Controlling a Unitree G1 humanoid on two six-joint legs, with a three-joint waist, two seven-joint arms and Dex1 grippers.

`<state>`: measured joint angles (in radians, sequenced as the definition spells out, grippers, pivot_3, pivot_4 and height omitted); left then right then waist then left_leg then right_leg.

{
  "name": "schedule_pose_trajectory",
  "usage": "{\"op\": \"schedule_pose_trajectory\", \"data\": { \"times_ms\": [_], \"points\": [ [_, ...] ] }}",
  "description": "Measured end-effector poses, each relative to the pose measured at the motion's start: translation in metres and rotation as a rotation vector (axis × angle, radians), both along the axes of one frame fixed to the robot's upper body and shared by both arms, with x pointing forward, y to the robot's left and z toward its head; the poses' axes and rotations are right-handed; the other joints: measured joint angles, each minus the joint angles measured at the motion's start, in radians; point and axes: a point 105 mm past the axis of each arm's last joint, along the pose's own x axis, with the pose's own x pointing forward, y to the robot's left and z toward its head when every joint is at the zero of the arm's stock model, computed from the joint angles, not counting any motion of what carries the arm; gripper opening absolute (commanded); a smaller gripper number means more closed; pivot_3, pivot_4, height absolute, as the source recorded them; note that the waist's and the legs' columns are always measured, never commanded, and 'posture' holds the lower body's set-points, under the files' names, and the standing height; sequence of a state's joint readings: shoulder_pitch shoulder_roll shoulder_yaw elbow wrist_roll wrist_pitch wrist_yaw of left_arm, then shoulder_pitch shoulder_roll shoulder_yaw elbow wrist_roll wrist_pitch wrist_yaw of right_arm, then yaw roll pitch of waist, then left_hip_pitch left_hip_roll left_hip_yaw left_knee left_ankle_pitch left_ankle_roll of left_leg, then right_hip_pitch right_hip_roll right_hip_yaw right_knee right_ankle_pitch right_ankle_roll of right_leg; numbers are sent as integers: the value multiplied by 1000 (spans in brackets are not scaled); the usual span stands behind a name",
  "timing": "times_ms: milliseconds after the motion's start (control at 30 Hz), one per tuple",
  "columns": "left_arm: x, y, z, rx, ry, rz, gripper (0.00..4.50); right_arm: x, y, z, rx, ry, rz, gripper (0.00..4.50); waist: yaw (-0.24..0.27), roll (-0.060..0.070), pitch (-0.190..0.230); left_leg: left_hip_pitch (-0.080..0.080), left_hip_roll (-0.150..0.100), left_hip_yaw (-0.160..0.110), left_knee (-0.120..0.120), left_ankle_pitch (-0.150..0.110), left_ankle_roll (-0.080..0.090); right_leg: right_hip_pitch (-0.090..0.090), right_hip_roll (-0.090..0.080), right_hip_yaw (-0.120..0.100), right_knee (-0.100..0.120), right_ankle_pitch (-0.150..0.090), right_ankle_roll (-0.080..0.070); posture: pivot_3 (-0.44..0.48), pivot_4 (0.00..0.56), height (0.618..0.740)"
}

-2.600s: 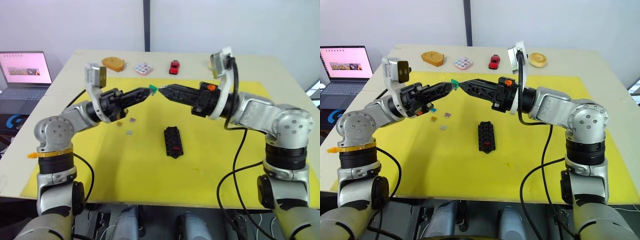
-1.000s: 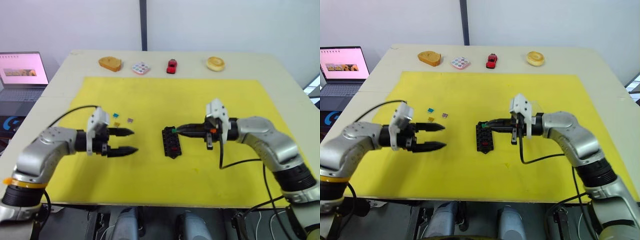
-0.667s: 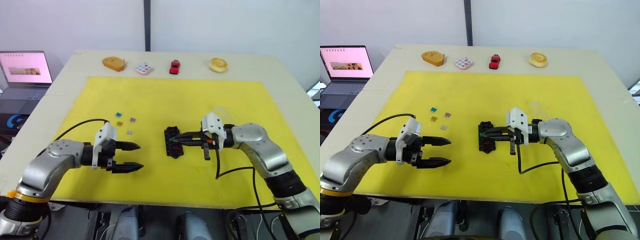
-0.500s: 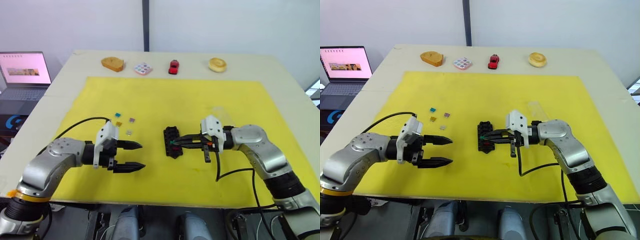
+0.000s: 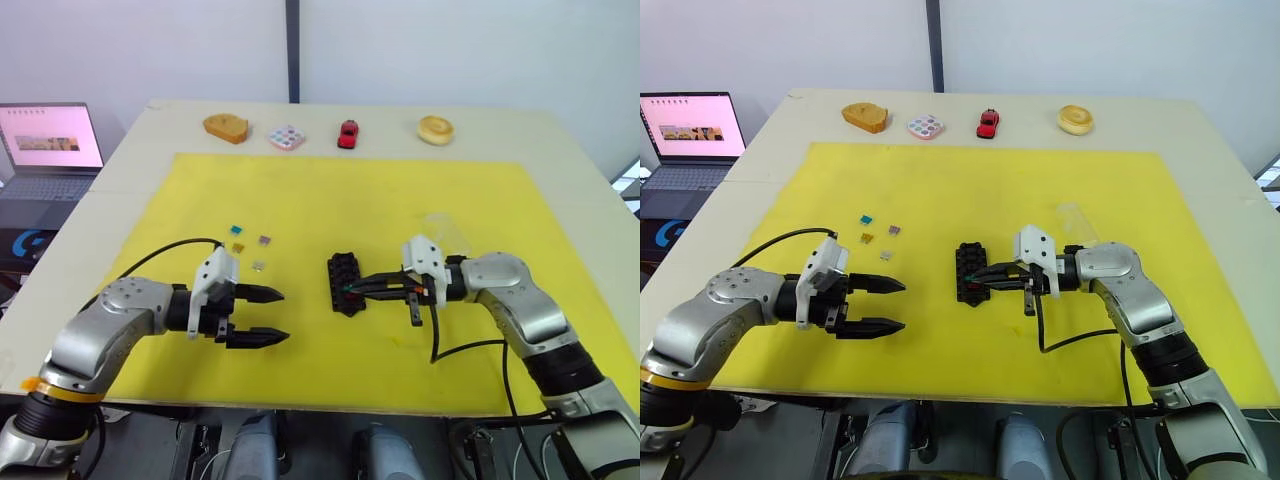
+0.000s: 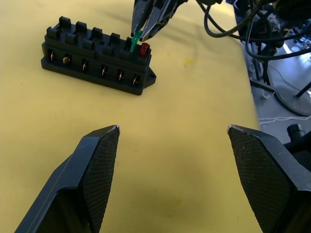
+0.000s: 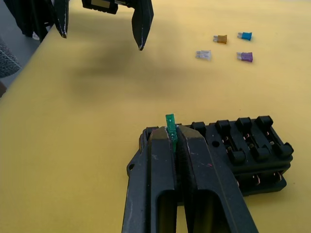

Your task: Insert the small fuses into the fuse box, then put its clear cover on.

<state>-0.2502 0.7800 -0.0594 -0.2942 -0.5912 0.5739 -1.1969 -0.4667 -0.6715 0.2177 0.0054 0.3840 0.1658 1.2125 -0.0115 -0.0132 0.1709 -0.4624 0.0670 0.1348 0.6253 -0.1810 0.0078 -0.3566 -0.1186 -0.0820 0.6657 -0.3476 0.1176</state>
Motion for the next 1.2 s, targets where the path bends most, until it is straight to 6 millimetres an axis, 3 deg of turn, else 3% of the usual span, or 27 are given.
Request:
{"op": "schedule_pose_trajectory", "data": {
  "times_ms": [267, 1200],
  "points": [
    [-1, -1, 0, -4, -1, -2, 3734, 6, -2, 13, 17, -17, -17, 0, 0, 0, 0, 0, 0, 0, 0, 0, 0, 0, 0, 0, 0, 0, 0, 0, 150, 740],
    [0, -2, -1, 2, -5, 8, 3734, 4, 0, -1, -34, 18, 29, 0, 0, 0, 0, 0, 0, 0, 2, 0, 0, 0, 0, 0, 1, 0, 0, 0, 150, 740]
  ]
}}
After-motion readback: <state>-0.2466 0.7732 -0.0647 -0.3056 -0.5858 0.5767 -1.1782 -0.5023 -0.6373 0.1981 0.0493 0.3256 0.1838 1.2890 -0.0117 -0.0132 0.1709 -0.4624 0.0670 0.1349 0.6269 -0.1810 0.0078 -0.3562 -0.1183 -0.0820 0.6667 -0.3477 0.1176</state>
